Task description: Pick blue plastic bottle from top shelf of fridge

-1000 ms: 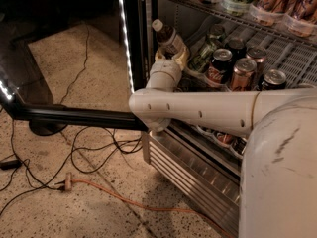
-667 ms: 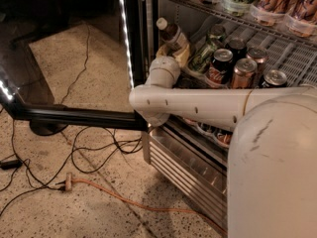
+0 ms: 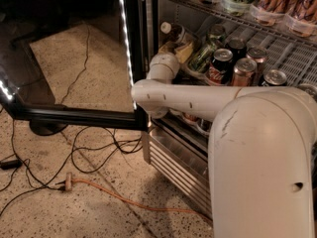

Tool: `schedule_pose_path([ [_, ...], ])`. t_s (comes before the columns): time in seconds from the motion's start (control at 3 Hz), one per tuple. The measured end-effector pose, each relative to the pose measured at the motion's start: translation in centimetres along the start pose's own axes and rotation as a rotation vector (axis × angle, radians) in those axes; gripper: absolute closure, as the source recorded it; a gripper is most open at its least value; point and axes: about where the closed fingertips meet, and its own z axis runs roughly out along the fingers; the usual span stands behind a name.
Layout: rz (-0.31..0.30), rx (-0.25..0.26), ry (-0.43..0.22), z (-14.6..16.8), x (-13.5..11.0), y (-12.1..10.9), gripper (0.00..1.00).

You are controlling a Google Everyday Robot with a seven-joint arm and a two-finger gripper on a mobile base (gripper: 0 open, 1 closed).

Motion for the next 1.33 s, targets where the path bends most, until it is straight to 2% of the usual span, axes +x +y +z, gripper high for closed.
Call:
schedule_pose_path([
  [0.67, 0.046, 0.015, -0.12, -1.9, -3.8, -2.2, 1.0],
  [1.0, 0.046, 0.014, -0.12, -1.9, -3.3, -2.2, 1.0],
  [1.33, 0.097, -0.065, -0.163, -4.5, -6.5, -4.1, 1.0],
])
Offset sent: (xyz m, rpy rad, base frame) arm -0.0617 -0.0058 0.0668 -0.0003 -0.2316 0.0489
